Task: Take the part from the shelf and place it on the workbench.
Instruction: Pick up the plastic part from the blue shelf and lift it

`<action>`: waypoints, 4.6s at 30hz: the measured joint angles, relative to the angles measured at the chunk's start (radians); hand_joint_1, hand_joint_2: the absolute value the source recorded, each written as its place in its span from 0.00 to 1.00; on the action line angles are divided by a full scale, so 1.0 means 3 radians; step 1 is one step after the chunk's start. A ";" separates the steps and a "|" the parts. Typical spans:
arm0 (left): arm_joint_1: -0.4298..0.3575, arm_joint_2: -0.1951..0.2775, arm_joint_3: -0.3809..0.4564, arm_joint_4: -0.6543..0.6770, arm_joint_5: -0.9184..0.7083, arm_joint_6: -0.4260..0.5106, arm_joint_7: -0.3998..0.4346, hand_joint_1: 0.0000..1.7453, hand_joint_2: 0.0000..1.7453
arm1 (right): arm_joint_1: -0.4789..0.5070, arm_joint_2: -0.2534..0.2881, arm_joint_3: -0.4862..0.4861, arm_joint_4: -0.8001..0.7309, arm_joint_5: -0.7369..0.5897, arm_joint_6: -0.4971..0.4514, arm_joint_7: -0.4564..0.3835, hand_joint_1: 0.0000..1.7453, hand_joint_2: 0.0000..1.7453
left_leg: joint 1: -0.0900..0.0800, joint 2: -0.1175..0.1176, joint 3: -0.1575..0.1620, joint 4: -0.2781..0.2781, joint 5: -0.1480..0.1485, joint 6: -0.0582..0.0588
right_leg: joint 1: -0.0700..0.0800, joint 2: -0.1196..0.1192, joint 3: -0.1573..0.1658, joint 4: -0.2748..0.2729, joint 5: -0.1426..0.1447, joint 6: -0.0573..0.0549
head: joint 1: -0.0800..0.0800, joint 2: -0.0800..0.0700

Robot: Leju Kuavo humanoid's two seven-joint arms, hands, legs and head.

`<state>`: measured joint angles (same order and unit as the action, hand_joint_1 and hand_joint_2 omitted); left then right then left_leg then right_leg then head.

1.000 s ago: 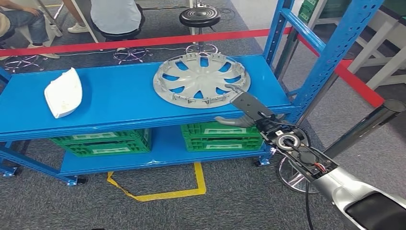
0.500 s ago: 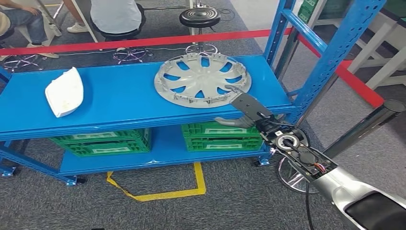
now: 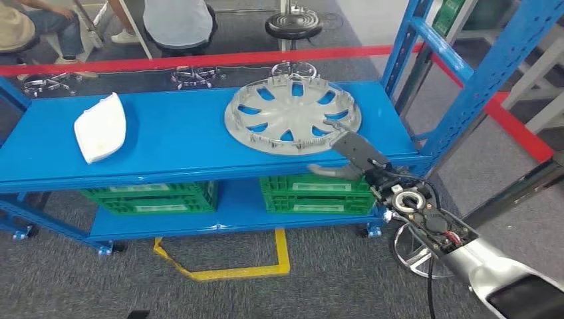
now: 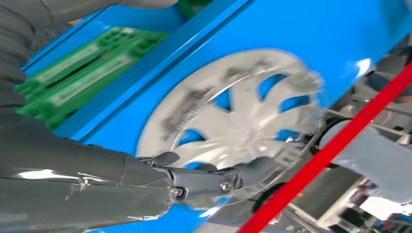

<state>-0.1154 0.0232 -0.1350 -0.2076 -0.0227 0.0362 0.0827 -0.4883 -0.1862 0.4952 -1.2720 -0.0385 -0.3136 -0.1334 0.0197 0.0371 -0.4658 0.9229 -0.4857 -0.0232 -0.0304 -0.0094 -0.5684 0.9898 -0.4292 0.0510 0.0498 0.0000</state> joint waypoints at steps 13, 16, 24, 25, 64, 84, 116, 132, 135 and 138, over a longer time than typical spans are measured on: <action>0.0009 -0.0001 -0.0001 0.0003 0.0003 0.0000 -0.0006 0.00 0.00 | -0.0019 0.0001 0.0004 0.0003 0.0015 0.0001 0.0001 0.00 1.00 | -0.0056 -0.0110 -0.0583 0.0511 0.0160 0.0059 | 0.0076 0.0109 0.0102 -0.0021 -0.0123 -0.0197 | -0.0143 0.0000; -0.0004 0.0004 -0.0006 0.0004 0.0002 0.0000 -0.0013 0.00 0.00 | -0.0027 0.0001 0.0005 0.0005 0.0027 0.0001 0.0011 0.00 1.00 | -0.0092 -0.0126 -0.0440 0.0154 0.0251 0.0096 | 0.0082 0.0128 0.0115 -0.0031 -0.0149 -0.0166 | -0.0145 0.0000; -0.0008 0.0001 -0.0030 0.0005 0.0003 -0.0001 -0.0015 0.00 0.00 | -0.0004 0.0000 -0.0013 0.0004 0.0044 -0.0003 0.0039 0.00 1.00 | -0.0059 -0.0104 -0.0312 0.0054 0.0217 0.0149 | 0.0059 0.0072 -0.0324 0.0867 -0.0544 -0.0042 | -0.0068 0.0000; -0.0004 0.0000 -0.0031 0.0005 0.0004 -0.0001 -0.0015 0.00 0.00 | 0.0003 0.0000 -0.0012 0.0004 0.0046 -0.0003 0.0044 0.00 1.00 | -0.0058 -0.0104 -0.0298 0.0056 0.0205 0.0146 | 0.0054 0.0068 -0.0360 0.0899 -0.0508 -0.0034 | -0.0056 0.0000; -0.0037 0.0000 -0.0060 0.0005 0.0012 -0.0010 0.0002 0.00 0.00 | -0.0121 0.0001 0.0026 -0.0069 0.0162 0.0084 0.0162 0.00 1.00 | -0.0072 -0.0116 -0.0224 0.0069 0.0123 0.0040 | 0.0068 0.0061 0.0062 -0.0086 -0.0036 -0.0153 | -0.0022 0.0000; -0.0044 -0.0016 -0.0087 0.0005 0.0020 0.0051 0.0014 0.00 0.00 | -0.0409 0.0079 0.0242 0.0192 0.0262 0.0185 0.0247 0.00 1.00 | -0.0070 -0.0140 -0.0466 0.0067 0.0334 0.0041 | 0.0066 0.0059 0.0223 -0.0151 -0.0168 -0.0178 | -0.0086 0.0000; -0.0054 -0.0016 -0.0182 0.0005 0.0079 0.0053 0.0034 0.00 0.00 | -0.0565 0.0217 0.0755 0.0732 0.1958 0.0574 0.1097 0.00 1.00 | -0.0065 -0.0139 -0.0453 0.0059 0.0328 0.0052 | 0.0080 0.0056 0.0238 -0.0167 -0.0167 -0.0141 | -0.0093 0.0000; 0.0094 0.0030 -0.0193 0.0006 0.0128 0.0168 -0.0003 0.00 0.00 | -0.0890 0.0251 0.0755 0.0560 0.1765 0.0605 0.1128 0.00 1.00 | -0.0064 -0.0136 -0.0448 0.0059 0.0329 0.0051 | 0.0077 0.0058 0.0240 -0.0167 -0.0167 -0.0141 | -0.0094 0.0000; 0.0095 0.0038 -0.0193 0.0006 0.0131 0.0214 -0.0003 0.00 0.00 | -0.1028 0.0243 0.0754 0.0540 0.1661 0.0770 0.1281 0.00 1.00 | -0.0060 -0.0136 -0.0446 0.0059 0.0329 0.0050 | 0.0077 0.0059 0.0240 -0.0167 -0.0167 -0.0141 | -0.0094 0.0000; 0.0089 0.0053 -0.0194 0.0005 0.0129 0.0240 -0.0003 0.00 0.00 | -0.1111 0.0226 0.0754 0.0536 0.1589 0.0858 0.1375 0.00 1.00 | -0.0058 -0.0136 -0.0445 0.0059 0.0329 0.0050 | 0.0077 0.0059 0.0241 -0.0167 -0.0167 -0.0141 | -0.0093 0.0000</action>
<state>-0.0888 0.0390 -0.1931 -0.2060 0.0161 0.1081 0.0816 -0.8216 -0.1182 0.7215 -1.1112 0.4380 -0.0562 0.2790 0.0022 -0.0036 -0.5993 0.9408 -0.3869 -0.0081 -0.0073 0.0084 -0.4962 0.9398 -0.4791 0.0088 0.0217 0.0000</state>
